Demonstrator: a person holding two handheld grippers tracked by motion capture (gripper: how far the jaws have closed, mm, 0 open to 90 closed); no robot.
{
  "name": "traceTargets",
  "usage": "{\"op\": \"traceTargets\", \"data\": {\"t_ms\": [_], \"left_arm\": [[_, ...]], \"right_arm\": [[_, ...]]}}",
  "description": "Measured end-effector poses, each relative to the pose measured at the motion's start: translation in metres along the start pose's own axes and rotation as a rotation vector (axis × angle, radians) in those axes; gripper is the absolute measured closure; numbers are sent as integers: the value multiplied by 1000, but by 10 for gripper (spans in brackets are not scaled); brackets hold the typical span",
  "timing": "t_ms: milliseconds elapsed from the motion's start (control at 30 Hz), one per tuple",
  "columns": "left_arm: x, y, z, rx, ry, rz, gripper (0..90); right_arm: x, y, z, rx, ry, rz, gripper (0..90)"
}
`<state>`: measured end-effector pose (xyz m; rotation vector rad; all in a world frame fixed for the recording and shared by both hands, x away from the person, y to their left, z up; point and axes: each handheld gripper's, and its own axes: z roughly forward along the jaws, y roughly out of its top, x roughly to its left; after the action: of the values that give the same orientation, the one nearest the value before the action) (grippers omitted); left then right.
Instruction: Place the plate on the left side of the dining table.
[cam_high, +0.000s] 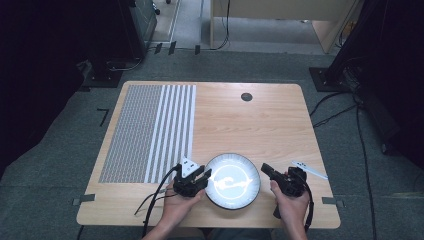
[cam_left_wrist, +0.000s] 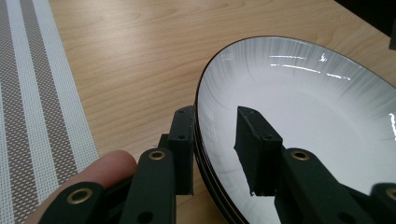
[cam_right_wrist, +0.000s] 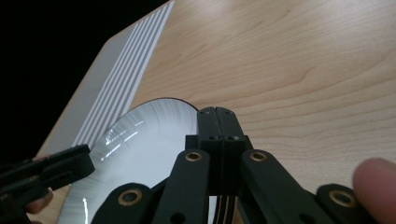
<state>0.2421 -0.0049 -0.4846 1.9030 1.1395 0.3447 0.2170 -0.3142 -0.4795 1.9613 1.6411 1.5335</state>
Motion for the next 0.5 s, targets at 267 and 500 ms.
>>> {"op": "traceTargets", "data": {"t_ms": [267,500], "left_arm": [[-1,-1,1,6,9,13,714],[-1,-4,3,23,14,19,721]], "right_arm": [[0,-6,5,71,-42,-55,900],[0,-8,6,101,-33,-45,900]]}}
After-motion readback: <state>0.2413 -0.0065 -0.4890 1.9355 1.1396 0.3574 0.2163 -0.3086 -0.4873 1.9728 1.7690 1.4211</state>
